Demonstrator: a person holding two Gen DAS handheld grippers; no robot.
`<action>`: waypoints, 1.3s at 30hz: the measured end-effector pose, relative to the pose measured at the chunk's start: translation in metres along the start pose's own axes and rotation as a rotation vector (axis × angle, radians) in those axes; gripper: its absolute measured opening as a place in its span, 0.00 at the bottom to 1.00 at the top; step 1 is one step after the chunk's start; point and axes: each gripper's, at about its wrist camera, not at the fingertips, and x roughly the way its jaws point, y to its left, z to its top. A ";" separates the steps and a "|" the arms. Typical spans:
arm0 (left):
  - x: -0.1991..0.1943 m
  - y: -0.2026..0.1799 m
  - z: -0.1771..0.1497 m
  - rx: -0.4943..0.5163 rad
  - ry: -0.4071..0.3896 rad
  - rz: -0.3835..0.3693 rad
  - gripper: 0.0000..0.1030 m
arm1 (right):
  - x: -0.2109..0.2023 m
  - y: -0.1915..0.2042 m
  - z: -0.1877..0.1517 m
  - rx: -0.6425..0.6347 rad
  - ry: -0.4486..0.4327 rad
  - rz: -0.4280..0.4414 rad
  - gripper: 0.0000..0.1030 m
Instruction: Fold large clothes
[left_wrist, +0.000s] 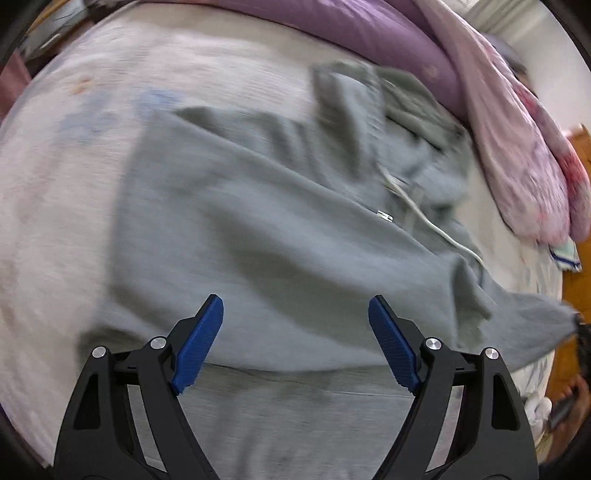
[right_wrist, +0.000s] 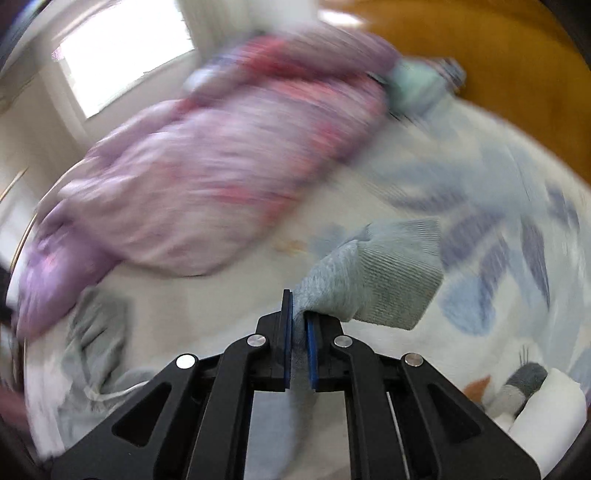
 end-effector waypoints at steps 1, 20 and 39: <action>-0.005 0.012 0.005 -0.008 -0.002 0.001 0.79 | -0.008 0.018 -0.003 -0.036 -0.010 0.021 0.06; -0.044 0.134 0.018 -0.102 -0.053 0.050 0.79 | -0.009 0.399 -0.268 -0.556 0.534 0.536 0.51; -0.016 -0.019 0.145 0.180 -0.067 -0.102 0.84 | 0.063 0.285 -0.053 -0.284 0.402 0.340 0.69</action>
